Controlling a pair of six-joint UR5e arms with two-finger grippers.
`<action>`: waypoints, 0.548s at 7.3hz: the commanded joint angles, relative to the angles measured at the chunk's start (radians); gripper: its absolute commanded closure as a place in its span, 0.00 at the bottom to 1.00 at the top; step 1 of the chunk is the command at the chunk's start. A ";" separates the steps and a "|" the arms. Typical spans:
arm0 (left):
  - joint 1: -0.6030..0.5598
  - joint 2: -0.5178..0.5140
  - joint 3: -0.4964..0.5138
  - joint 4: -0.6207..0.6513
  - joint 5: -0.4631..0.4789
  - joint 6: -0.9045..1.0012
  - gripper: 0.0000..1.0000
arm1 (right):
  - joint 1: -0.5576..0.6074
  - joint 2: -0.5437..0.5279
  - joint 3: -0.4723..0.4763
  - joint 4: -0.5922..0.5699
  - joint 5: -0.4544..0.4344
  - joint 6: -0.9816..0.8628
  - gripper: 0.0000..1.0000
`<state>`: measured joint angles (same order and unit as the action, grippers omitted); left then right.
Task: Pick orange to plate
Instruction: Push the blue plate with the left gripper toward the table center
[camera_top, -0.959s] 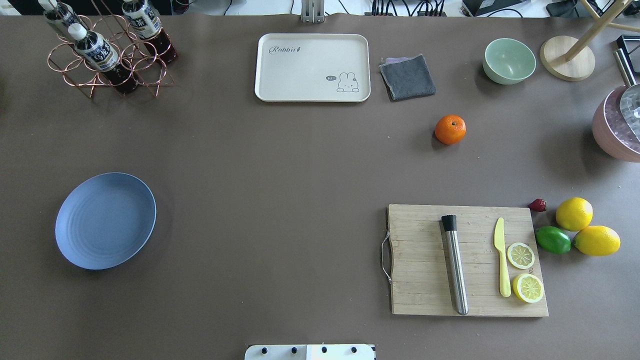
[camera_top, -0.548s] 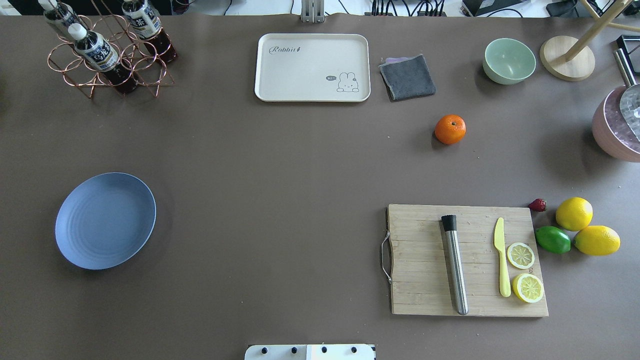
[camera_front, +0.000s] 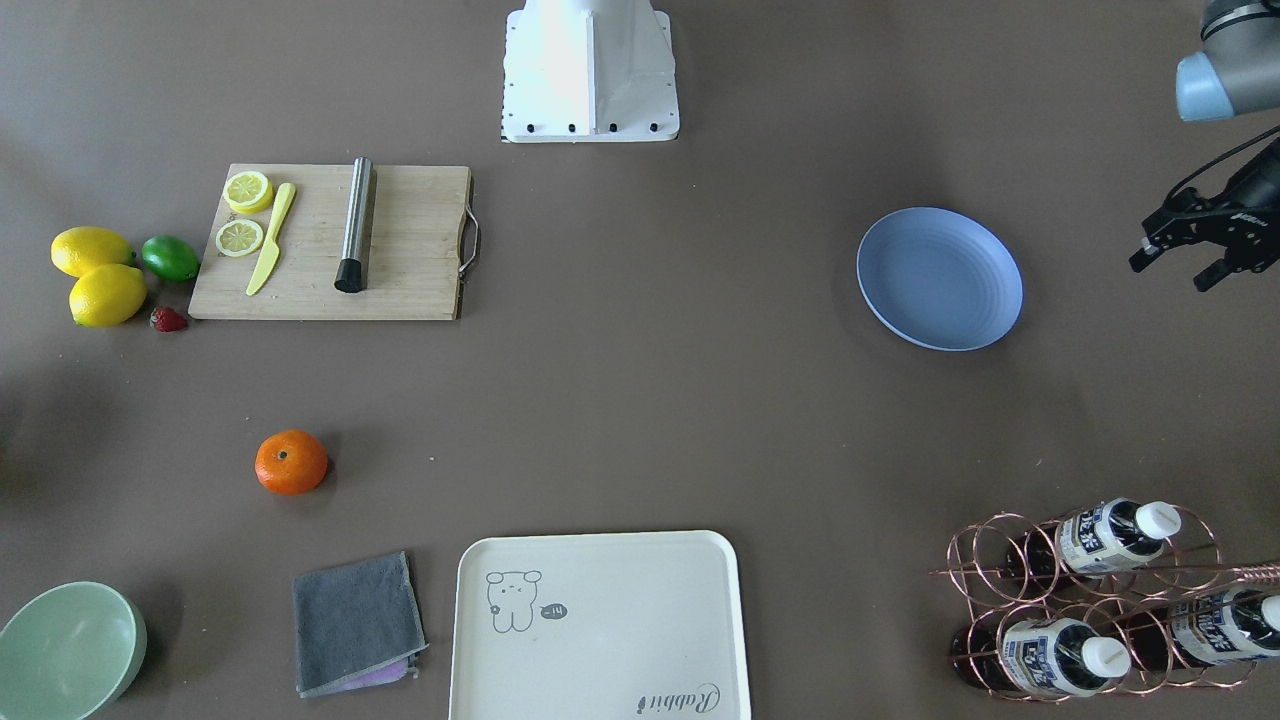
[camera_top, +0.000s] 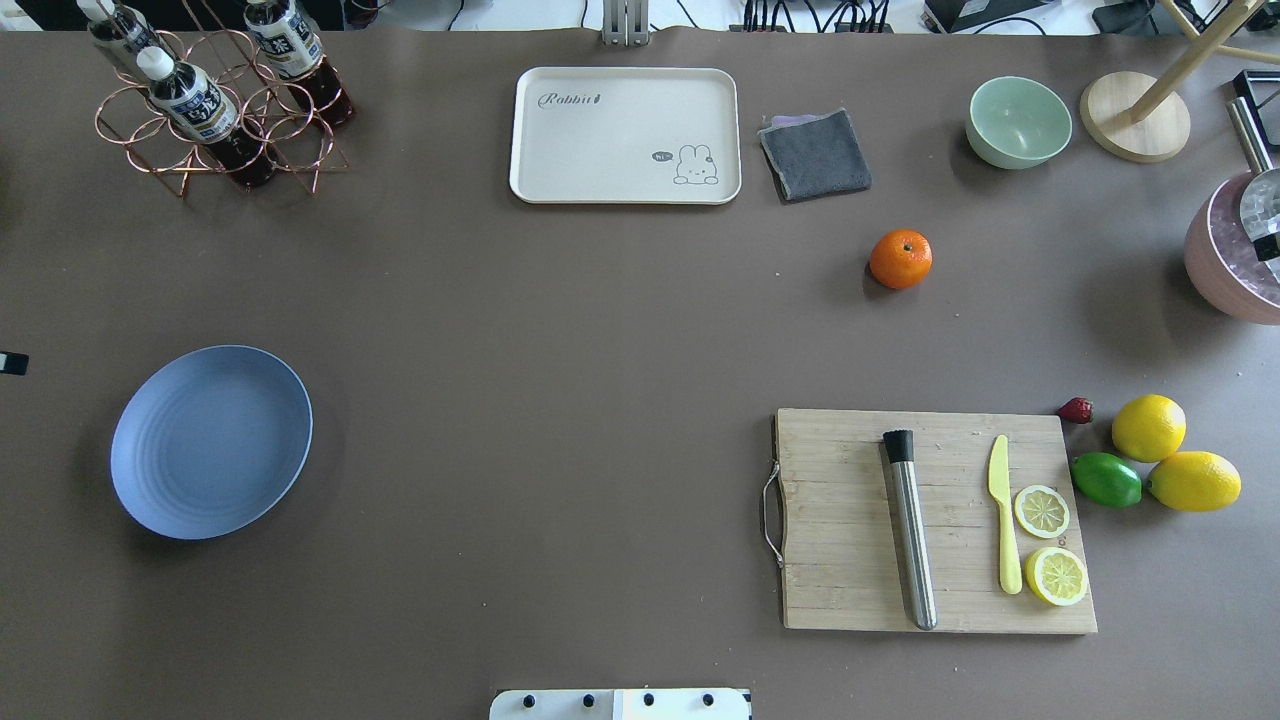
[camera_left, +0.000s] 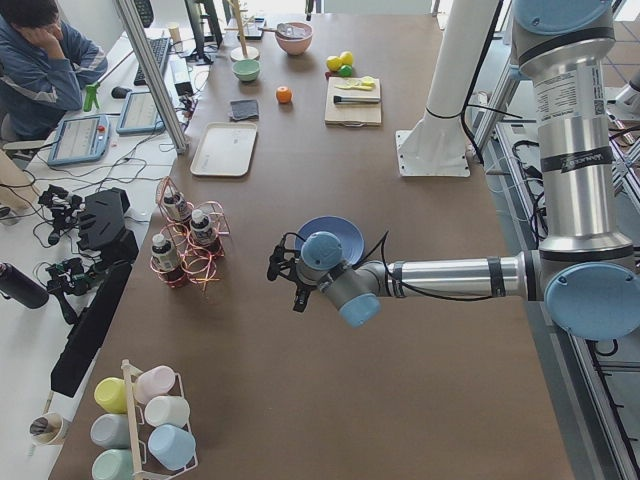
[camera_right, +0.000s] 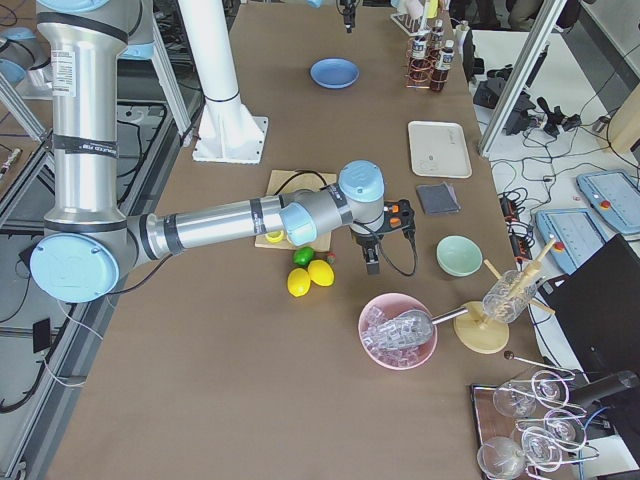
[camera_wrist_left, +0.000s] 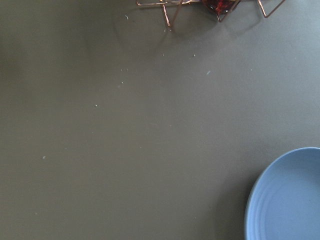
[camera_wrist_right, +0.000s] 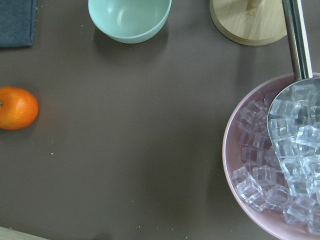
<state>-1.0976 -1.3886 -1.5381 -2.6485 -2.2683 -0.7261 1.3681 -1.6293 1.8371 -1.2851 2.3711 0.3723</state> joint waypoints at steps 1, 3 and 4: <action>0.182 -0.024 0.095 -0.241 0.122 -0.241 0.08 | -0.017 -0.001 0.002 0.026 -0.007 0.033 0.00; 0.208 -0.044 0.084 -0.260 0.121 -0.274 0.11 | -0.018 0.000 0.002 0.026 -0.009 0.033 0.00; 0.212 -0.055 0.081 -0.260 0.121 -0.273 0.17 | -0.020 0.000 0.002 0.026 -0.009 0.031 0.00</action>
<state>-0.8972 -1.4316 -1.4548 -2.9010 -2.1493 -0.9897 1.3503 -1.6294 1.8392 -1.2597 2.3627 0.4042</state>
